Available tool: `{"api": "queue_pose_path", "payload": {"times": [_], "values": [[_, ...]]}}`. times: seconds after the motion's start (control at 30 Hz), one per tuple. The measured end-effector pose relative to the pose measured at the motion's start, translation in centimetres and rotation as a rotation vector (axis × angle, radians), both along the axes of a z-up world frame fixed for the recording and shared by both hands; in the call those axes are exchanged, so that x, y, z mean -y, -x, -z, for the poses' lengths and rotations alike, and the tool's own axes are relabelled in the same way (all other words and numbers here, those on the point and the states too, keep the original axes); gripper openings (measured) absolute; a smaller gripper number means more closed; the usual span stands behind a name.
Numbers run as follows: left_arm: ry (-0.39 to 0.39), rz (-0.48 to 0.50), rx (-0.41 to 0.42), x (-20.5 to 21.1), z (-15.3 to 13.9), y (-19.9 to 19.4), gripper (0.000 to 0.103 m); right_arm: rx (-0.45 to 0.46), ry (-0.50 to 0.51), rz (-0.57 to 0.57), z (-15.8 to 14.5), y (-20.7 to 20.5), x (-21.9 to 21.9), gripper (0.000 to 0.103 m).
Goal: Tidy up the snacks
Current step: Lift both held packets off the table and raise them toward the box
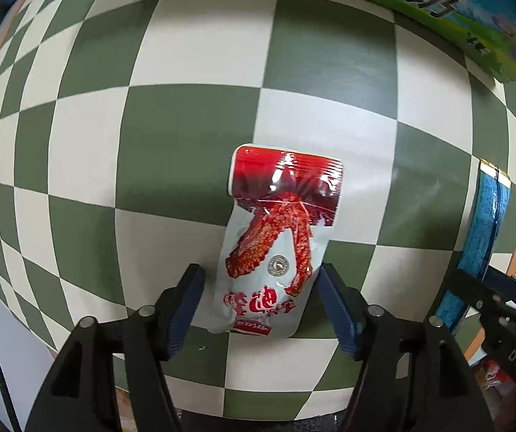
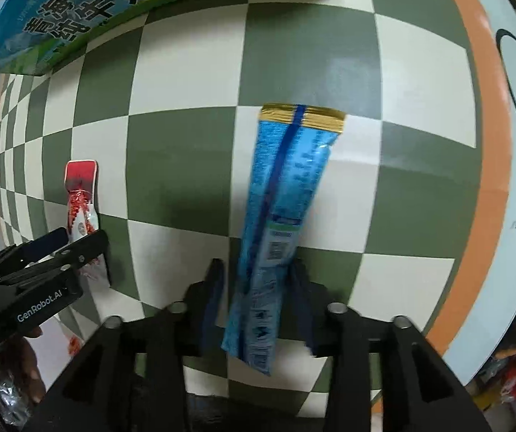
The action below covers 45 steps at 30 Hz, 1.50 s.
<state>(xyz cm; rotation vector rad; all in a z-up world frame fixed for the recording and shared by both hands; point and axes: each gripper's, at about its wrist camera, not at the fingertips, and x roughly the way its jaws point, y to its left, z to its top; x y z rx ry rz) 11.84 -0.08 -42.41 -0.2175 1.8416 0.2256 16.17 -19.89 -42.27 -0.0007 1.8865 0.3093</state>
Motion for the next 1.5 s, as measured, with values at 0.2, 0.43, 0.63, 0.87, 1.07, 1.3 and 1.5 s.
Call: {"api": "queue_pose_path", "payload": {"times": [0.2, 0.43, 0.63, 0.87, 1.07, 1.3, 1.5], "values": [[0.0, 0.011, 0.001, -0.6, 0.3, -0.3, 0.071, 0.009, 0.028, -0.014, -0.1, 0.4, -0.7, 0.063], [-0.009, 0.014, 0.012, 0.0, 0.5, -1.6, 0.076, 0.025, 0.052, -0.023, -0.5, 0.3, -1.8, 0.066], [-0.01, 0.04, 0.034, 1.2, -0.3, -1.8, 0.054, 0.066, 0.096, -0.101, -0.6, 1.3, -3.8, 0.065], [-0.041, 0.072, 0.05, 2.7, -0.7, -2.5, 0.048, 0.143, 0.148, -0.177, -1.4, 2.4, -5.8, 0.029], [-0.05, 0.077, 0.054, 3.6, -0.9, -2.9, 0.046, 0.152, 0.14, -0.169, -1.5, 2.8, -6.2, 0.023], [-0.04, 0.084, 0.071, 4.5, -2.1, -1.9, 0.045, 0.157, 0.116, -0.142, -1.8, 2.6, -5.4, 0.014], [-0.029, 0.088, 0.091, 4.3, -3.5, -2.1, 0.045, 0.158, 0.097, -0.128, -2.7, 2.2, -5.0, 0.014]]}}
